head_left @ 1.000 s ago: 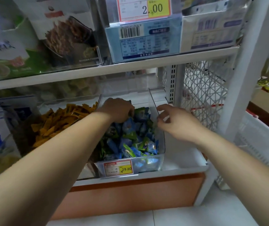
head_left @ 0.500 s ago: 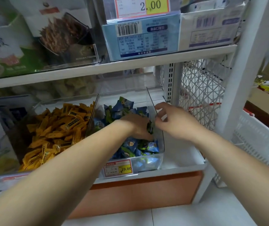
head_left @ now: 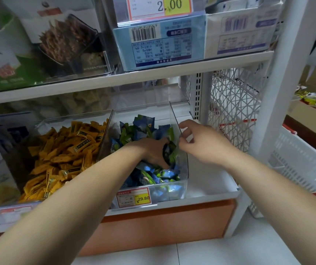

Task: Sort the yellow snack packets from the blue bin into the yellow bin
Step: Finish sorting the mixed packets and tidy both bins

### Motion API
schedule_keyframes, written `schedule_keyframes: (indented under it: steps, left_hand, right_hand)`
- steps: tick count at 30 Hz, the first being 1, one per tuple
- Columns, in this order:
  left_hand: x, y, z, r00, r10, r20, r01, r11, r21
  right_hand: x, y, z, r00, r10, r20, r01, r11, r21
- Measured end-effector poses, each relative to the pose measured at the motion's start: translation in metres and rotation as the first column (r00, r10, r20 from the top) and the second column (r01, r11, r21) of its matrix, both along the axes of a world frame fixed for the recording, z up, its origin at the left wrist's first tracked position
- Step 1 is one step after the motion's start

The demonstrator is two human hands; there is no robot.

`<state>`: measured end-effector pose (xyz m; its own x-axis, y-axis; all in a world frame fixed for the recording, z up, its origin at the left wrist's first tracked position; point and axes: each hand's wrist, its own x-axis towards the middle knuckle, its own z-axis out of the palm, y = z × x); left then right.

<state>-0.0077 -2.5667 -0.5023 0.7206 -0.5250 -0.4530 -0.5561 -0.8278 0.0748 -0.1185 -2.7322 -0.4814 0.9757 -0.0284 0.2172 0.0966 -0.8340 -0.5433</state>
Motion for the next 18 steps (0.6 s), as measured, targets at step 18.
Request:
schedule_keyframes:
  steps: [18]
  left_hand:
    - [0.017, 0.025, 0.028, 0.985, 0.081, -0.155, -0.158, 0.791, -0.591]
  right_hand:
    - [0.006, -0.003, 0.001, 1.0, 0.015, -0.006, -0.015, 0.998, 0.057]
